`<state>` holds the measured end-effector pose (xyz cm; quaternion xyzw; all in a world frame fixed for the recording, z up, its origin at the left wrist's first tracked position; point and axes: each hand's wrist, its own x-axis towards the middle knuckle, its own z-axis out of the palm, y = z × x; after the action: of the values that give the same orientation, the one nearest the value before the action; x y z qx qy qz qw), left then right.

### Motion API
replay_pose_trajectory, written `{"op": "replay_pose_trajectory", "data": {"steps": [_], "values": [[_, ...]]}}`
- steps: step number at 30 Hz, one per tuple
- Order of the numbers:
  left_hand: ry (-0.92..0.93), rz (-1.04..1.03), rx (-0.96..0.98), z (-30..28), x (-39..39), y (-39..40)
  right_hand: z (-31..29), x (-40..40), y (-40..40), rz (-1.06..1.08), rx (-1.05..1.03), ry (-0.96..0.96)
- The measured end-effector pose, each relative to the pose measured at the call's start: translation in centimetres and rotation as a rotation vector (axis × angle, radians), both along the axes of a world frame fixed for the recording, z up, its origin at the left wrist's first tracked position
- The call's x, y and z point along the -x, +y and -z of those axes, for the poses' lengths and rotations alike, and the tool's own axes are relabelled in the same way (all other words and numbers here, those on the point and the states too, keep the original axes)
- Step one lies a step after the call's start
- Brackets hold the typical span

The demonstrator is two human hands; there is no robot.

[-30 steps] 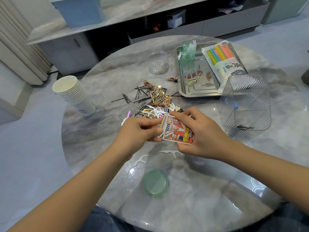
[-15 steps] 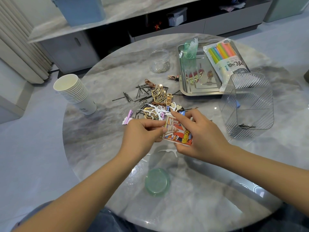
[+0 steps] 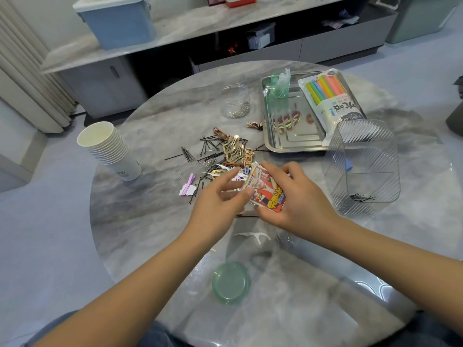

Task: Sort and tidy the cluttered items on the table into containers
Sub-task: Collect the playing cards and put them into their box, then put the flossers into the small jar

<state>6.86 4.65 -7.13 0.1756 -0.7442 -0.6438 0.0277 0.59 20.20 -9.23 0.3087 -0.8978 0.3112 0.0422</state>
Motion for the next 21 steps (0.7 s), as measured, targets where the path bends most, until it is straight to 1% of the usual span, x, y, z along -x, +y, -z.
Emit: {"op": "replay_pose_trajectory", "data": {"steps": [1,2,4,6,11,14,16,18,20,21], "values": [[-0.018,0.003,-0.072,-0.2,0.3,0.1,-0.4,0.1,0.0,-0.002,0.01,-0.013],[-0.015,0.012,-0.098,-0.4,0.7,0.1,-0.8,0.3,-0.1,-0.004,0.011,-0.032],[0.021,0.013,-0.127,-0.6,1.2,0.1,-1.3,0.5,-0.3,-0.01,-0.008,-0.082],[0.049,-0.002,-0.153,-1.0,1.9,0.1,-2.1,1.1,-0.1,-0.029,0.001,-0.174],[0.059,0.001,-0.056,-2.8,5.1,0.1,-5.0,3.8,1.2,-0.073,0.135,-0.492],[0.016,0.034,-0.015,-3.7,8.4,0.8,-6.2,5.9,1.7,0.028,0.171,-0.557],[-0.012,0.028,-0.098,-4.3,11.2,1.8,-6.8,7.8,1.7,0.117,0.244,-0.606],[-0.07,0.002,-0.244,-4.7,13.5,2.6,-7.1,9.8,1.3,0.216,0.317,-0.667],[-0.117,0.024,-0.367,-4.7,16.2,3.2,-7.5,12.5,0.9,0.298,0.416,-0.738],[-0.136,0.047,-0.394,-4.5,17.4,3.4,-7.8,13.7,0.6,0.315,0.458,-0.775]]}}
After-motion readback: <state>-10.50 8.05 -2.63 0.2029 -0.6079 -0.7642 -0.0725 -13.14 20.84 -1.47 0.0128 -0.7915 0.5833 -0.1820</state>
